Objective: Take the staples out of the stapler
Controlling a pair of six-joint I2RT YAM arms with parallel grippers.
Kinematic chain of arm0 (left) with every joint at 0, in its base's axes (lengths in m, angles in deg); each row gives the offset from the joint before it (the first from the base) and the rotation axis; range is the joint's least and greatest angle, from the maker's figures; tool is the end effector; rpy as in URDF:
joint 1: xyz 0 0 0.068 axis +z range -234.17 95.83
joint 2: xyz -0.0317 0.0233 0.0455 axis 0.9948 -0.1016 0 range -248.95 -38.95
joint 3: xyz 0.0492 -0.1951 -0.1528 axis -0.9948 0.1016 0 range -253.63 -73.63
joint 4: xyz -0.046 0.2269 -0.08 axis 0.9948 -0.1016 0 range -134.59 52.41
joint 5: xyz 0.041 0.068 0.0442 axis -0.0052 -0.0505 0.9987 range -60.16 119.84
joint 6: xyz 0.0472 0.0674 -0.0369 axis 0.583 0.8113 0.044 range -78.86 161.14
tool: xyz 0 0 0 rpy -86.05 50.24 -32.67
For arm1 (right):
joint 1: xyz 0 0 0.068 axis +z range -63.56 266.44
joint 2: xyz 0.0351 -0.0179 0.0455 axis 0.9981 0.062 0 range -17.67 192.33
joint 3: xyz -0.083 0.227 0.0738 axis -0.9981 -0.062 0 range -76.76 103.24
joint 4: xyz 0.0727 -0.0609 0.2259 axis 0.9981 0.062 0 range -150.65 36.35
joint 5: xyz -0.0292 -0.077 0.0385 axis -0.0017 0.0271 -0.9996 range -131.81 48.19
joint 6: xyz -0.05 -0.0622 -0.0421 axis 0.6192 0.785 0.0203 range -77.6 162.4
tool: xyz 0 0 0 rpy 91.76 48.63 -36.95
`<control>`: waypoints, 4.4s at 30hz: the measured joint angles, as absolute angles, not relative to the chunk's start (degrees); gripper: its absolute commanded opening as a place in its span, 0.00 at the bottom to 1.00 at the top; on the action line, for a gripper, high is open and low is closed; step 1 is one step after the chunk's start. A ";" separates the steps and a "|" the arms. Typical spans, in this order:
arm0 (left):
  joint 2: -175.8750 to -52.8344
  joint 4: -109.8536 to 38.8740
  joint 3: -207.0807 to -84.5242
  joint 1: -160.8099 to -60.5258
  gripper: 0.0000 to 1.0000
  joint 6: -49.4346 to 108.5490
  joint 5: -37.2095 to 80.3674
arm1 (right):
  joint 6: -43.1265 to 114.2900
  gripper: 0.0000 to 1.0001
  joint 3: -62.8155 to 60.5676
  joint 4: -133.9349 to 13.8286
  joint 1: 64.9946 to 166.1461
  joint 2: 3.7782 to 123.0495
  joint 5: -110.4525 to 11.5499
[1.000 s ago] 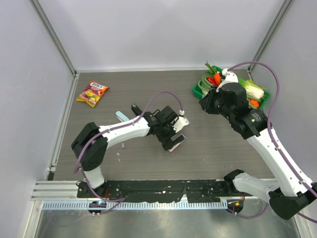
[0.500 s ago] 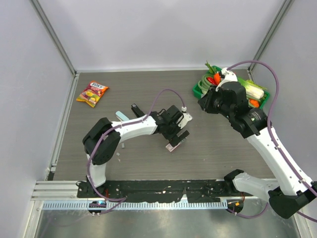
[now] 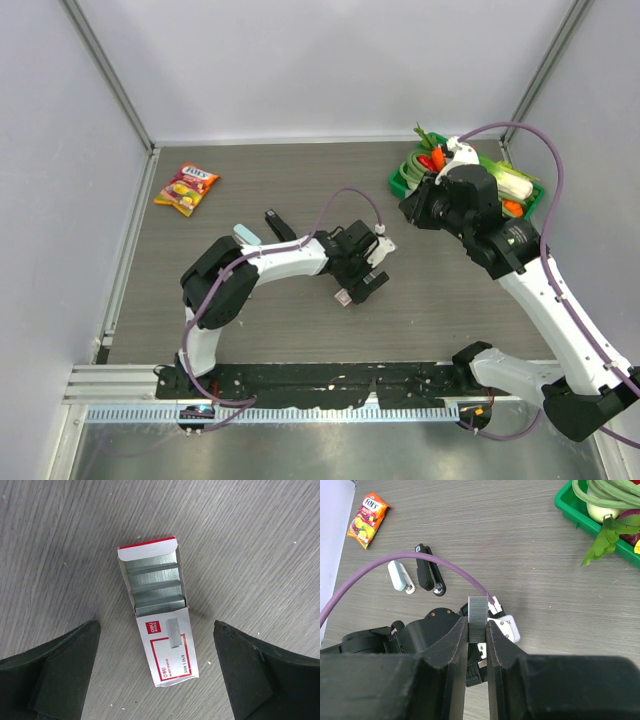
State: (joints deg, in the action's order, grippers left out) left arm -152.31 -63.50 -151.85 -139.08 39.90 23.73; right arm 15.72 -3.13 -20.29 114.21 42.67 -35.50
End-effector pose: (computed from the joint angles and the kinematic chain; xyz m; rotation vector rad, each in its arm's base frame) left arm 0.2295 -0.3415 0.1201 1.2561 2.4002 -0.4567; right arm 0.2204 0.1060 0.3654 0.0503 2.0738 0.4786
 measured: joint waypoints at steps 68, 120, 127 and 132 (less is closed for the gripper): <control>-122.89 -85.21 -152.20 -106.43 1.00 58.33 11.38 | 10.45 0.15 -25.01 -34.96 134.28 61.84 -46.00; -115.13 -86.26 -140.44 -99.52 1.00 56.05 9.24 | 15.11 0.14 -17.86 -29.97 135.46 78.49 -50.65; -115.13 -86.26 -140.44 -99.52 1.00 56.05 9.24 | 15.52 0.15 -17.71 -29.64 135.46 79.43 -50.41; -115.13 -86.26 -140.44 -99.50 1.00 56.05 9.22 | 15.57 0.15 -17.03 -29.67 135.46 80.22 -50.32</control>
State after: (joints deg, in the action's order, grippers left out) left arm -115.13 -86.26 -140.44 -99.50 56.05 9.22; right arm 15.57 -17.03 -29.67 135.46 80.22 -50.32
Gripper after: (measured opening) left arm 0.996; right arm 0.226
